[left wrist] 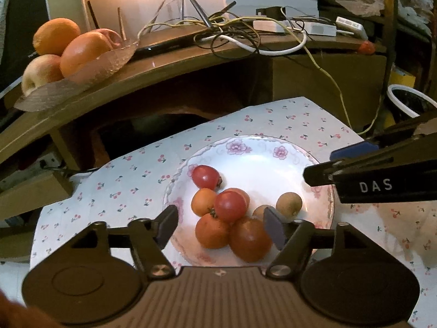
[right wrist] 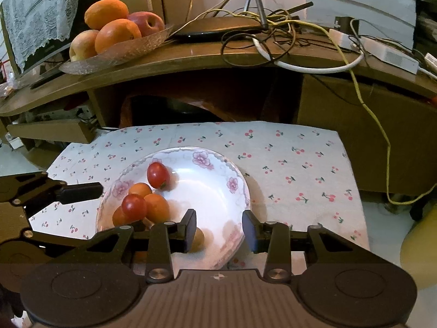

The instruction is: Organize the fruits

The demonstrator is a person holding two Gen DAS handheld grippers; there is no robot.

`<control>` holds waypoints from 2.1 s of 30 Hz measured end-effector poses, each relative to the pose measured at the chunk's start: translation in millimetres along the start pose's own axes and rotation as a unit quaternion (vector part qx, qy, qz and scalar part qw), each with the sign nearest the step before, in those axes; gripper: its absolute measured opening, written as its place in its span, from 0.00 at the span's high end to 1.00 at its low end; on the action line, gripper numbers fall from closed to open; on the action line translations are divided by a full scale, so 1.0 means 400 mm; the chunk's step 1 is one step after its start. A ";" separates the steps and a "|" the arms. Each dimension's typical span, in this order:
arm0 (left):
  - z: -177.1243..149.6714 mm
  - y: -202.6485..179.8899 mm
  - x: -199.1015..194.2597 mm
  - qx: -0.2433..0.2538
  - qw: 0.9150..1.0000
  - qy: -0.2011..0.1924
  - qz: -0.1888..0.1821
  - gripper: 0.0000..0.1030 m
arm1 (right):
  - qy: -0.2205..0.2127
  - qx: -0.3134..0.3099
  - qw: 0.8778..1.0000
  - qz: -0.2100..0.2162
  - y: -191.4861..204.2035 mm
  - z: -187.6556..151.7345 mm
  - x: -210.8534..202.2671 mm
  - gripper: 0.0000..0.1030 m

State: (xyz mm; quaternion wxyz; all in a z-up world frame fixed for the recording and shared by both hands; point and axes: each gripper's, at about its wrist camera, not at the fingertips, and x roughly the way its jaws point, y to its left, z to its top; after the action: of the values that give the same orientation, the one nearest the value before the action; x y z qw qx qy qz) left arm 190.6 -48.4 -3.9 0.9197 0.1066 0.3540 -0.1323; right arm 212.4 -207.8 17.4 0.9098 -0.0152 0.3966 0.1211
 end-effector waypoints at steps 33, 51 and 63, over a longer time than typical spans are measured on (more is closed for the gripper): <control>-0.119 -0.027 -0.175 -0.084 0.994 0.015 0.071 0.00 | -0.005 0.022 1.000 0.001 0.045 -0.165 -0.202 0.58; -0.185 -0.070 -0.274 -0.084 0.994 0.014 0.064 0.00 | 0.000 0.025 1.000 0.011 0.102 -0.245 -0.276 0.58; -0.240 -0.088 -0.349 -0.083 0.994 0.012 0.072 0.00 | -0.001 0.026 1.000 0.013 0.133 -0.297 -0.335 0.57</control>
State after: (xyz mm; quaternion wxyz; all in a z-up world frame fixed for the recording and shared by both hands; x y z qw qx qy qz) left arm 19.9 -30.3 17.6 0.9283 0.0570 0.3658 -0.0349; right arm 27.1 -198.9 36.8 0.9088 0.0134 0.3985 0.1227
